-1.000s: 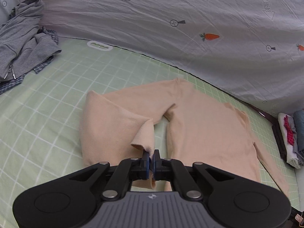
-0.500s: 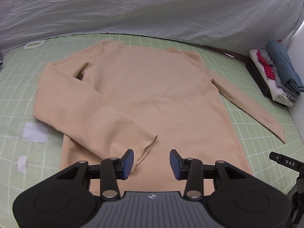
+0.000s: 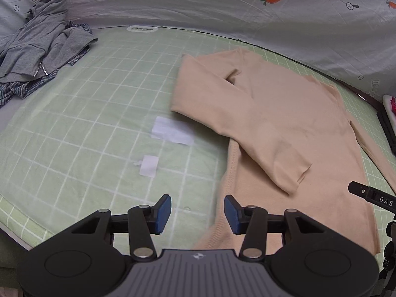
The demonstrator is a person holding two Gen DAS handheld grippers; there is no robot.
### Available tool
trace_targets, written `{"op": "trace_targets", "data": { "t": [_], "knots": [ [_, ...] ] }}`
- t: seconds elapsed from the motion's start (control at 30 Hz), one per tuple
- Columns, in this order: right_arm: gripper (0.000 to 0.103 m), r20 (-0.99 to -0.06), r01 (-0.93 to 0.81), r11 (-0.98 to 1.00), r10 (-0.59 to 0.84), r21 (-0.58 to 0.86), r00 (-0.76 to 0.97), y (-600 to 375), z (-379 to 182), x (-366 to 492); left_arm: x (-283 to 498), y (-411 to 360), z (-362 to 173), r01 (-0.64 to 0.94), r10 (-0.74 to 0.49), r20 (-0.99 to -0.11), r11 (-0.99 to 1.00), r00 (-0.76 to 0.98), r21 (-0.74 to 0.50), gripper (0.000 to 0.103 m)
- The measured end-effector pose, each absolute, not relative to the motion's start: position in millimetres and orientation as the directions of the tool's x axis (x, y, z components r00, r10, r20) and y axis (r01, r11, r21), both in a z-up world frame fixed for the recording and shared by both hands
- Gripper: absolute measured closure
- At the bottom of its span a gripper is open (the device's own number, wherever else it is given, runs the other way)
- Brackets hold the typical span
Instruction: Fold clothes
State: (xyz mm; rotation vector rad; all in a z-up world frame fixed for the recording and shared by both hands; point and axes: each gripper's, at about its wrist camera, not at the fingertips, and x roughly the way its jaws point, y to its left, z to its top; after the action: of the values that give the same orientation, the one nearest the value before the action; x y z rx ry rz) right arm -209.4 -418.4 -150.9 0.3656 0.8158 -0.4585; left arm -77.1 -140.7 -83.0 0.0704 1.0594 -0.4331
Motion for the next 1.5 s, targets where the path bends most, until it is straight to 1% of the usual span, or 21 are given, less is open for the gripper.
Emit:
{"op": "trace_targets", "data": {
  "t": [0.1,0.17,0.27,0.33,0.43,0.47,0.5,0.53,0.57,0.6,0.63,0.67,0.7,0.77,1.03,1.17,1.2,1.23,1.27,1.4,1.5],
  "knots": [
    [0.02,-0.758,0.488,0.854,-0.195,0.181,0.622,-394,-153,-188,-63,-114,-83,0.36,-0.3,-0.855,0.922,0.423,-0.146,0.054],
    [0.03,-0.755,0.477,0.851,-0.161,0.221,0.636,-381,-155,-177,-52,-97,-84,0.352,-0.298,-0.854,0.924,0.427,-0.146,0.054],
    [0.04,-0.746,0.494,0.805,-0.101,0.327,0.658,-368,-164,-164,-35,-75,-84,0.349,-0.304,-0.848,0.925,0.434,-0.153,0.054],
    [0.044,-0.733,0.514,0.758,-0.071,0.401,0.676,-363,-171,-161,-23,-64,-85,0.351,-0.307,-0.846,0.924,0.436,-0.154,0.054],
    [0.045,-0.707,0.541,0.696,-0.067,0.472,0.704,-361,-175,-160,-9,-52,-86,0.352,-0.314,-0.842,0.922,0.439,-0.16,0.054],
    [0.055,-0.701,0.547,0.674,-0.061,0.497,0.711,-361,-176,-159,-4,-49,-87,0.352,-0.317,-0.84,0.922,0.441,-0.163,0.054],
    [0.061,-0.695,0.553,0.652,-0.054,0.52,0.717,-362,-177,-158,0,-47,-87,0.353,-0.321,-0.839,0.921,0.439,-0.168,0.054],
    [0.073,-0.695,0.559,0.636,-0.048,0.533,0.717,-362,-179,-158,4,-46,-88,0.353,-0.326,-0.838,0.919,0.437,-0.174,0.054],
    [0.079,-0.699,0.564,0.633,-0.05,0.531,0.714,-362,-180,-157,7,-45,-89,0.353,-0.331,-0.838,0.918,0.435,-0.18,0.054],
    [0.08,-0.702,0.569,0.629,-0.053,0.529,0.71,-362,-180,-156,9,-46,-89,0.357,-0.336,-0.837,0.916,0.433,-0.182,0.054],
    [0.084,-0.704,0.573,0.627,-0.054,0.528,0.708,-361,-180,-156,10,-48,-89,0.364,-0.34,-0.835,0.913,0.432,-0.184,0.054],
    [0.093,-0.703,0.571,0.626,-0.049,0.532,0.709,-362,-180,-155,12,-49,-90,0.37,-0.345,-0.834,0.91,0.431,-0.185,0.054],
    [0.097,-0.7,0.567,0.624,-0.045,0.538,0.713,-363,-179,-156,12,-52,-89,0.378,-0.35,-0.832,0.907,0.431,-0.186,0.054],
    [0.099,-0.688,0.563,0.621,-0.052,0.545,0.723,-368,-175,-160,11,-59,-88,0.395,-0.363,-0.827,0.899,0.429,-0.189,0.054],
    [0.1,-0.649,0.552,0.604,-0.074,0.575,0.757,-404,-162,-181,-5,-107,-85,0.458,-0.392,-0.821,0.87,0.415,-0.185,0.053],
    [0.1,-0.635,0.53,0.611,-0.058,0.587,0.77,-433,-151,-193,-24,-148,-78,0.498,-0.425,-0.807,0.846,0.411,-0.192,0.053],
    [0.1,-0.633,0.522,0.624,-0.055,0.582,0.772,-440,-147,-195,-30,-159,-76,0.514,-0.438,-0.801,0.835,0.409,-0.194,0.051],
    [0.1,-0.63,0.513,0.635,-0.053,0.578,0.775,-446,-143,-197,-35,-171,-75,0.53,-0.448,-0.796,0.826,0.407,-0.194,0.048],
    [0.1,-0.625,0.501,0.646,-0.048,0.576,0.779,-454,-139,-200,-41,-184,-74,0.546,-0.458,-0.792,0.816,0.404,-0.193,0.047],
    [0.1,-0.608,0.464,0.674,-0.029,0.574,0.794,-487,-129,-206,-66,-231,-73,0.603,-0.491,-0.778,0.776,0.392,-0.186,0.047],
    [0.101,-0.596,0.443,0.687,-0.018,0.576,0.803,-514,-127,-210,-79,-261,-82,0.614,-0.488,-0.788,0.768,0.375,-0.183,0.046]
  ]
}}
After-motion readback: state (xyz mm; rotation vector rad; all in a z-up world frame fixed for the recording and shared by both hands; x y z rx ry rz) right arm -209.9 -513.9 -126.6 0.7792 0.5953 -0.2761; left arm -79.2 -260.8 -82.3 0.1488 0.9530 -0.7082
